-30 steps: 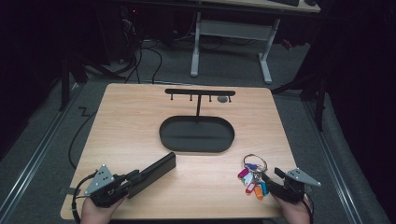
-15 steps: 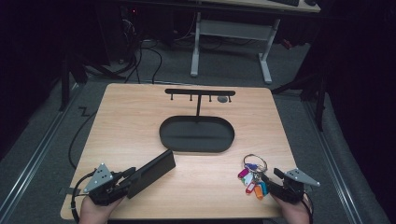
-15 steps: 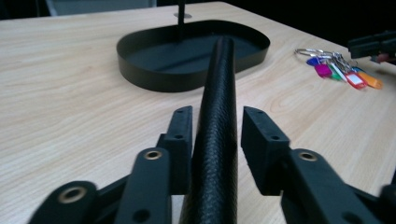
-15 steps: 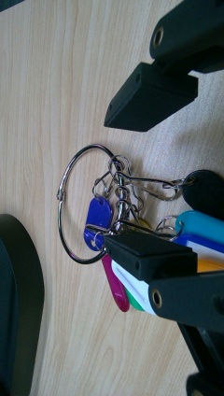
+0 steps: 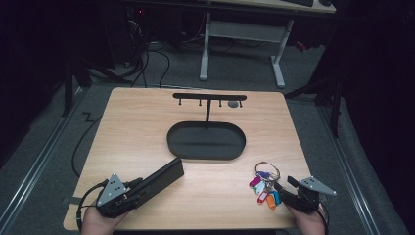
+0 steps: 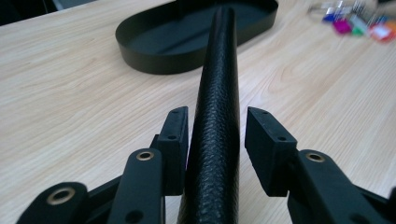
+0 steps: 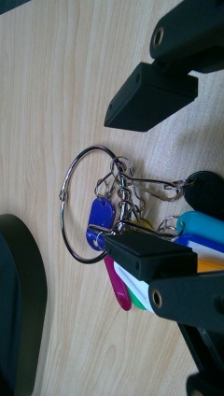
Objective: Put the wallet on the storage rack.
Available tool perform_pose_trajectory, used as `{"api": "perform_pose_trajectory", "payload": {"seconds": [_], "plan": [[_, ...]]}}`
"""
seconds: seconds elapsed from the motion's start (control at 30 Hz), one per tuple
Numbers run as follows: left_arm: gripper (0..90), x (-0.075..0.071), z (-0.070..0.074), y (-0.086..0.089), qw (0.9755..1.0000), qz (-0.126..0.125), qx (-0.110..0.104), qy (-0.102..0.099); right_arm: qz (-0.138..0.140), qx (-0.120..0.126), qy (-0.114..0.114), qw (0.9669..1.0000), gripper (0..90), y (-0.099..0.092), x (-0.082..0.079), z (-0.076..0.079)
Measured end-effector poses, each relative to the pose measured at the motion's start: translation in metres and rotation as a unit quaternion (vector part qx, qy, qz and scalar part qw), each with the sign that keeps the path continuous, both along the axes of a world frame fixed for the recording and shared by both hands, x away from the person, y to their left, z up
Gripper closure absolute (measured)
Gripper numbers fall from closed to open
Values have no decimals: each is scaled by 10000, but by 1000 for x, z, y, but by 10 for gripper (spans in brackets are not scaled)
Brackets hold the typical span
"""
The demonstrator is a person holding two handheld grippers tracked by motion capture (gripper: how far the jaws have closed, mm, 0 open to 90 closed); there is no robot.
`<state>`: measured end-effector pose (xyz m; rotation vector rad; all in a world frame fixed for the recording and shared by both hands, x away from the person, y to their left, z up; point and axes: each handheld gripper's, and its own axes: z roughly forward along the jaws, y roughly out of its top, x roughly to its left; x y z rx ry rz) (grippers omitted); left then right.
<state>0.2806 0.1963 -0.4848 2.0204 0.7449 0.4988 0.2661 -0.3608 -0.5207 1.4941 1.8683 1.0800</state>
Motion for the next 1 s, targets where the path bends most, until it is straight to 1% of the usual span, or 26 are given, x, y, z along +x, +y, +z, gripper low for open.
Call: {"api": "perform_pose_trajectory", "payload": {"seconds": [0.03, 0.07, 0.1, 0.13, 0.2, 0.23, 0.27, 0.3, 0.33, 0.37, 0.43, 0.5, 0.53, 0.57, 0.6, 0.63, 0.67, 0.77, 0.8, 0.83, 0.87, 0.9, 0.93, 0.97, 1.0], "plan": [[614, 0, 2, -1, 9999, -15, 139, 9, -1, 16, 3, 10000, 373, 0, 0, 0], [621, 0, 2, -1, 9999, -15, 139, 9, -1, 16, 3, 10000, 373, 0, 0, 0], [629, 1, 5, -4, 9995, -80, 304, 57, 9, 24, 10, 10000, 373, 0, -1, 0], [634, 1, 6, -5, 9992, -95, 380, 65, 3, 32, 17, 10000, 373, 0, -1, 0], [645, 2, 9, -7, 9980, -156, 605, 99, 15, 34, 13, 10000, 372, -1, -1, 0], [646, 2, 9, -7, 9980, -156, 605, 99, 15, 34, 13, 10000, 372, -1, -1, 0], [646, 3, 10, -8, 9977, -158, 649, 132, 17, 48, 16, 10000, 372, -2, 0, 0], [646, 5, 13, -9, 9966, -201, 773, 188, 23, 57, 26, 10000, 372, -3, 0, -1], [646, 5, 13, -9, 9966, -201, 773, 188, 24, 66, 27, 10000, 372, -3, 0, -1], [648, 8, 16, -11, 9949, -264, 938, 271, 29, 76, 29, 10000, 372, -4, 0, -1], [652, 10, 20, -14, 9927, -332, 1106, 337, 36, 82, 21, 10000, 372, -5, 0, 0], [653, 12, 24, -18, 9898, -407, 1310, 384, 56, 83, 8, 9999, 372, -5, 0, 0], [654, 12, 24, -18, 9898, -407, 1310, 384, 56, 83, 8, 9999, 372, -5, 0, 0], [657, 15, 28, -21, 9867, -474, 1486, 466, 73, 94, 9, 9999, 372, -5, 0, 0], [659, 15, 28, -21, 9867, -474, 1486, 466, 73, 94, 9, 9999, 372, -5, 0, 0], [661, 17, 32, -25, 9838, -509, 1634, 530, 85, 103, 24, 9999, 372, -4, 1, 0], [662, 19, 35, -26, 9823, -517, 1697, 604, 99, 90, 18, 9999, 372, -4, 1, 0], [665, 26, 40, -29, 9781, -597, 1821, 816, 127, 93, 13, 9999, 372, -4, 1, 0], [666, 26, 40, -29, 9781, -597, 1821, 816, 127, 93, 13, 9999, 372, -4, 1, 0], [667, 28, 43, -31, 9755, -630, 1906, 897, 130, 97, 12, 9999, 372, -4, 1, 0], [666, 30, 44, -33, 9740, -644, 1958, 936, 132, 101, 9, 9999, 372, -4, 1, 0], [667, 31, 45, -35, 9719, -667, 2029, 991, 129, 105, 9, 9999, 373, -4, 1, 0], [666, 31, 45, -35, 9719, -667, 2029, 991, 129, 105, 9, 9999, 373, -4, 1, 0], [665, 33, 49, -37, 9674, -714, 2184, 1064, 125, 110, 13, 9999, 372, -4, 1, 0], [663, 34, 50, -38, 9658, -731, 2236, 1092, 124, 114, 18, 9999, 372, -4, 1, 0]]}}
